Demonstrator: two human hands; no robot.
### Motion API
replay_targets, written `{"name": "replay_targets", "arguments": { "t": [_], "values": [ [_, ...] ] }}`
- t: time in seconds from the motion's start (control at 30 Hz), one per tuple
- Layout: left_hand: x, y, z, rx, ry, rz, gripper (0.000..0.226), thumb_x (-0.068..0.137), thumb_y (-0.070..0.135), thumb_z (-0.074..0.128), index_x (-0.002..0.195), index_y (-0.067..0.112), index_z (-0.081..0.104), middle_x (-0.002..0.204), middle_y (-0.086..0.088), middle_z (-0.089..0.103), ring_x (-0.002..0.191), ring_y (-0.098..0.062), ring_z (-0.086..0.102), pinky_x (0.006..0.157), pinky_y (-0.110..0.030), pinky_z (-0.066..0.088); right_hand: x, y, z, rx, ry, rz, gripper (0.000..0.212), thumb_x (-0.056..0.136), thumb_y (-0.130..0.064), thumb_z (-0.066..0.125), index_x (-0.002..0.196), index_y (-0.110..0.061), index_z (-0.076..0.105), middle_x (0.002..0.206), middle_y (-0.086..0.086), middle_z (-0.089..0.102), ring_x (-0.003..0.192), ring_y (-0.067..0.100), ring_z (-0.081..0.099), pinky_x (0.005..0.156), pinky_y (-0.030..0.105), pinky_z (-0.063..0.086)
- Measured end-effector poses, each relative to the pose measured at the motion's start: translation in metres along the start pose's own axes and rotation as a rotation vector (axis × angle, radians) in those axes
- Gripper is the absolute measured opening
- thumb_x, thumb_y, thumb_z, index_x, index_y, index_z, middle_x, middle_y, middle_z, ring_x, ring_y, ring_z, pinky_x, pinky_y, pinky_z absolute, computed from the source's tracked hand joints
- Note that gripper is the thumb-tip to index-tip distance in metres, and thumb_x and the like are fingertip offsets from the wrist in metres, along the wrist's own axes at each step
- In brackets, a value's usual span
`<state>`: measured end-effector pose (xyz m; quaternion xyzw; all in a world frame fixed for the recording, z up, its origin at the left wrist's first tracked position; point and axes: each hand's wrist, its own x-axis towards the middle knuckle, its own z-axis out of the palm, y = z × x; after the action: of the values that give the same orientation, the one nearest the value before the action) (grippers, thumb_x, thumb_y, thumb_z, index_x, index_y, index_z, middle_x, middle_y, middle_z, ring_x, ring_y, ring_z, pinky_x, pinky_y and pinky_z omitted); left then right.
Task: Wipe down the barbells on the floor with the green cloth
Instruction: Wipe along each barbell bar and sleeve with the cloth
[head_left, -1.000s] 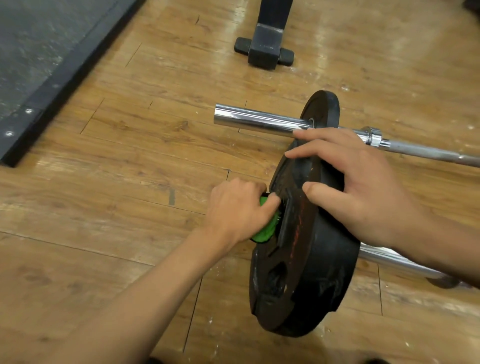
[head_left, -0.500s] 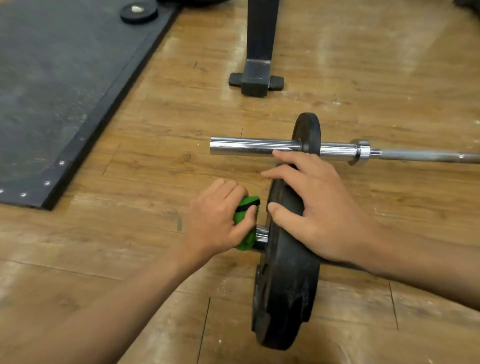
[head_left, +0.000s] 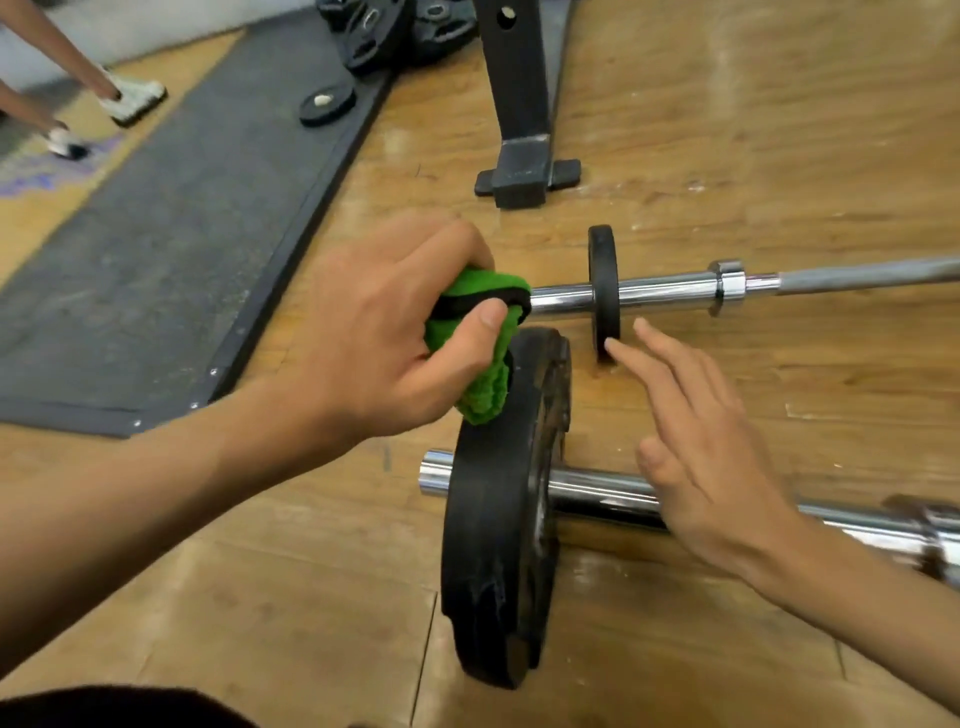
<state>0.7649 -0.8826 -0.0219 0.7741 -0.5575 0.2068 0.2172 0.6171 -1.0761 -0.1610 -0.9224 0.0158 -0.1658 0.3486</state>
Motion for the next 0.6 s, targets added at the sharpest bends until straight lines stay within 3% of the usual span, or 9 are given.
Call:
{"name": "replay_targets", "arguments": {
  "t": [0.17,0.27,0.43,0.6],
  "values": [
    [0.026,0.053,0.021,-0.020,-0.337,0.007,0.038,0.097,0.043,0.041,0.088,0.009,0.057,0.078,0.001,0.051,0.068,-0.022,0.048,0.059,-0.042,0.038,-0.027,0.042,-0.013,0.013,0.117,0.170,0.082,0.102,-0.072,0.011,0.161,-0.020,0.034,0.168,0.008,0.026,0.153,0.029,0.025,0.122,0.051,0.024],
    [0.028,0.088,0.056,0.114,-0.550,-0.059,0.037,0.094,0.056,0.034,0.087,0.021,0.043,0.079,0.007,0.044,0.069,-0.021,0.042,0.059,-0.037,0.032,-0.045,0.059,-0.021,0.049,0.193,0.250,0.077,0.104,-0.068,0.012,0.160,-0.019,0.034,0.167,0.009,0.028,0.151,0.029,0.026,0.123,0.046,0.021],
    [0.000,0.109,0.112,0.194,-0.804,-0.267,0.037,0.098,0.060,0.040,0.101,0.024,0.029,0.103,0.003,0.040,0.089,-0.018,0.036,0.078,-0.035,0.029,-0.064,0.069,-0.028,0.135,0.310,0.329,0.077,0.105,-0.065,0.012,0.158,-0.015,0.039,0.162,0.010,0.033,0.151,0.023,0.028,0.119,0.016,0.011],
    [-0.025,0.114,0.139,0.291,-1.011,-0.383,0.047,0.100,0.065,0.032,0.117,0.021,0.036,0.111,0.001,0.031,0.100,-0.020,0.031,0.087,-0.038,0.026,-0.063,0.045,-0.018,0.189,0.295,0.306,0.066,0.107,-0.053,0.019,0.158,-0.016,0.038,0.163,0.007,0.033,0.151,0.017,0.027,0.121,0.024,0.015]
  ]
}}
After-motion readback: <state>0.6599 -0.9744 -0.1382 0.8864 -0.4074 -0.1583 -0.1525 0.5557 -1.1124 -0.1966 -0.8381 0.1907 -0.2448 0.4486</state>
